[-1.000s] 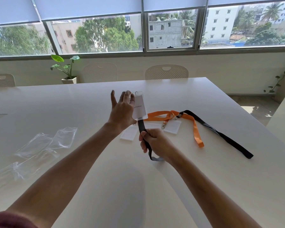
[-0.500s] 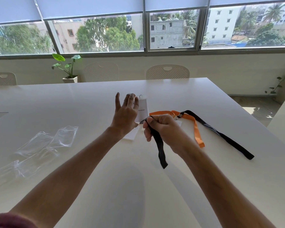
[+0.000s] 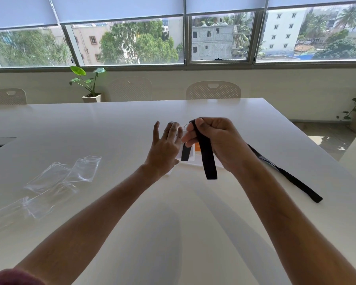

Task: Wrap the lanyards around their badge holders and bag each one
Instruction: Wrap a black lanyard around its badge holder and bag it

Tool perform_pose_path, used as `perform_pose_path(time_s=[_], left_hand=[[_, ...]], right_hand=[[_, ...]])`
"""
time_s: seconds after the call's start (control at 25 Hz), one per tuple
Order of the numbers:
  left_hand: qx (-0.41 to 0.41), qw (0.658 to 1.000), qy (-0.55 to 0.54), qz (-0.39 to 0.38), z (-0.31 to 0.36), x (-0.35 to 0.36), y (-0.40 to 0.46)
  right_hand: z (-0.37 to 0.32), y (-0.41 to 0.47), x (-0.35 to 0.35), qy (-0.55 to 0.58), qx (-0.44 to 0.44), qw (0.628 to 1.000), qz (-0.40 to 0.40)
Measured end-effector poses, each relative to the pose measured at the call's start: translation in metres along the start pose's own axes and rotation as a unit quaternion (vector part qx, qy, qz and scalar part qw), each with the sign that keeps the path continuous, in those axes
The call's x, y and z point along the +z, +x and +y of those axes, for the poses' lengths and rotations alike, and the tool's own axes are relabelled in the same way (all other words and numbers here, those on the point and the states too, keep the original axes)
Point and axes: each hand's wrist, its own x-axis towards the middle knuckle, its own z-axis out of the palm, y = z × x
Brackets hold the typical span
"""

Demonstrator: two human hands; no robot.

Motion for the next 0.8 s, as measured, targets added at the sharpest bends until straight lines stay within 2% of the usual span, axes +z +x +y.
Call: perform_pose_path(time_s=[0.52, 0.8], left_hand=[[0.05, 0.997, -0.06, 0.029, 0.018, -0.001, -0.017], [0.081, 0.987, -0.131, 0.047, 0.026, -0.005, -0.025]], right_hand=[[0.009, 0.033, -0.025, -0.016, 0.017, 0.996, 0.084], [0.026, 0.048, -0.041, -0.038, 0.021, 0.993, 0.107]])
